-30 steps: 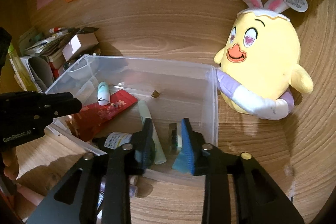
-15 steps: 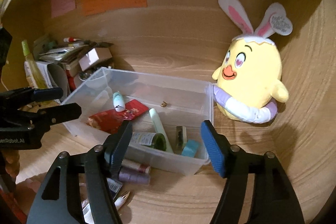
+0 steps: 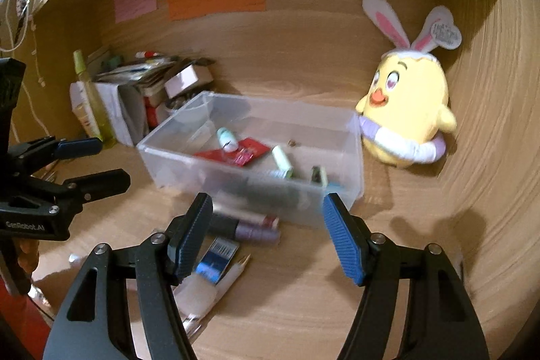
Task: Organize objects
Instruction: 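Withdraw both open tools from the box toward the remaining items, then grasp the pink cosmetic tube with the left tool while the right tool grasps the white bandage roll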
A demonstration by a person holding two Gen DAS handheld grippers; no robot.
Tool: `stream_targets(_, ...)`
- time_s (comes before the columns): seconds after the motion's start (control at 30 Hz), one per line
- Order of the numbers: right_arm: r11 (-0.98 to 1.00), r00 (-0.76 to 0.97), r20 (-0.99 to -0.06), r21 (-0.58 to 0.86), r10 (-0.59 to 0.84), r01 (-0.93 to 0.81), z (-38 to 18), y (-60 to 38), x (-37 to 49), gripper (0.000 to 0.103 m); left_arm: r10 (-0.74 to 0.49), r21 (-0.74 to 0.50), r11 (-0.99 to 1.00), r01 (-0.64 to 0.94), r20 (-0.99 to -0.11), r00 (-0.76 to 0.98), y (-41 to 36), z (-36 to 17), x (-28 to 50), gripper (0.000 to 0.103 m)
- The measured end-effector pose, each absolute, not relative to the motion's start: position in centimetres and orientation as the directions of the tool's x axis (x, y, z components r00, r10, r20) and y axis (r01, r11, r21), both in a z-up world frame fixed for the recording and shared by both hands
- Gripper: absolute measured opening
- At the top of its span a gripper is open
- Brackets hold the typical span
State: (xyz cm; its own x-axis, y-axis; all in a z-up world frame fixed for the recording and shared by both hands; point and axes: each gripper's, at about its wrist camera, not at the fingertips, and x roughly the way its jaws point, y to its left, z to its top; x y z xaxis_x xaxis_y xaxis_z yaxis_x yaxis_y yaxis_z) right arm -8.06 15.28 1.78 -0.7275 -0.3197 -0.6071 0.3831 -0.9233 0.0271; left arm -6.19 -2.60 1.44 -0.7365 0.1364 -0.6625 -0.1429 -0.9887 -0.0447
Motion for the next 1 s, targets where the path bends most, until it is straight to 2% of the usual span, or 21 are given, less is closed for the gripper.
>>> stream_targets(0.37, -0.897, -0.633, -0.686, 0.067, -0.359, 0.436, -2.0, 14.1, -5.1, 0.065, 0.131, -0.051, -0.988, -0.143, -0.763, -0.633, -3.2, -4.2, -2.6, 0.088)
stream_targets(0.6, -0.877, -0.576, -0.734, 0.055, -0.36, 0.477, -4.6, 12.7, -4.6, 0.065, 0.107, -0.058, -0.993, -0.099, -0.787, -0.608, -5.0, -6.2, -0.6, 0.088)
stream_targets(0.7, -0.88, -0.587, -0.73, 0.043, -0.35, 0.472, -4.9, 12.4, -4.7, 0.064, 0.092, -0.049, -0.995, -0.086, -0.776, -0.625, -5.5, -6.6, 0.4, 0.073)
stream_targets(0.77, -0.88, -0.59, -0.729, 0.035, -0.347, 0.474, -5.0, 12.2, -4.8, 0.065, 0.121, -0.07, -0.992, -0.105, -0.766, -0.631, -5.6, -6.6, 0.8, 0.067)
stream_targets(0.83, -0.878, -0.59, -0.727, 0.036, -0.351, 0.478, -4.9, 12.0, -4.9, 0.064, 0.139, -0.081, -0.989, -0.12, -0.762, -0.633, -5.5, -6.6, 0.8, 0.055)
stream_targets(1.0, -0.87, -0.586, -0.73, 0.024, -0.352, 0.493, -4.9, 11.3, -5.0, 0.064, 0.185, -0.103, -0.981, -0.165, -0.756, -0.628, -5.1, -6.7, 1.2, 0.039)
